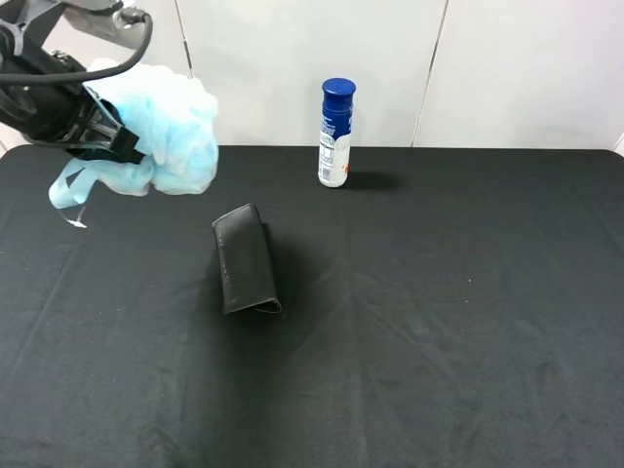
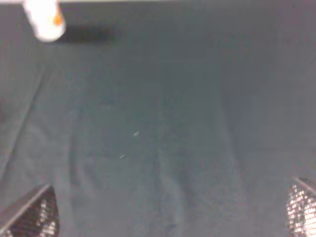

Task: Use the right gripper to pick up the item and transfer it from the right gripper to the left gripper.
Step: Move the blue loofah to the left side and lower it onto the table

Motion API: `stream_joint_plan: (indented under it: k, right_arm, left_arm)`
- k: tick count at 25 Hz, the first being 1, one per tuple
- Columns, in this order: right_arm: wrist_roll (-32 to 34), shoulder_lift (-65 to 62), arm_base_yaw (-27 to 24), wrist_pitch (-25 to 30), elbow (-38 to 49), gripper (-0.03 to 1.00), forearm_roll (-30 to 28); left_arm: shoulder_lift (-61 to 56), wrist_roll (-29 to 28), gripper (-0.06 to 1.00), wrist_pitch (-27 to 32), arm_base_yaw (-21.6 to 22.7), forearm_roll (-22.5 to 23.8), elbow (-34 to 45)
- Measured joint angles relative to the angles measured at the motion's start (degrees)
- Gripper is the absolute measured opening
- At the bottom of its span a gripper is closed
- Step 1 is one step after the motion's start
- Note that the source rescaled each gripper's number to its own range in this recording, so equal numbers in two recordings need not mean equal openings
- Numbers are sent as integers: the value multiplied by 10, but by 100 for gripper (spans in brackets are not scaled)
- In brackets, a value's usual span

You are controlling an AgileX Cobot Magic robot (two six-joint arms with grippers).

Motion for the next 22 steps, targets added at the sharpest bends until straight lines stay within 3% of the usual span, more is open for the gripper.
stream_joint_plan:
  k: [4,7,15,22]
  right_arm:
    - [0,-10,-20,-1,0,100,0]
    - [0,-10,-20,-1,0,100,0]
    - [0,-11,-20,-1,0,100,0]
    - [0,-11,-20,-1,0,100,0]
  left_arm:
    - [1,-96,1,3,0,81,0]
    - [19,-130,1,18,1,108,-2]
    - [137,-153,0,82,7,112,-56]
    - [199,-162,0,93,82,111,-111]
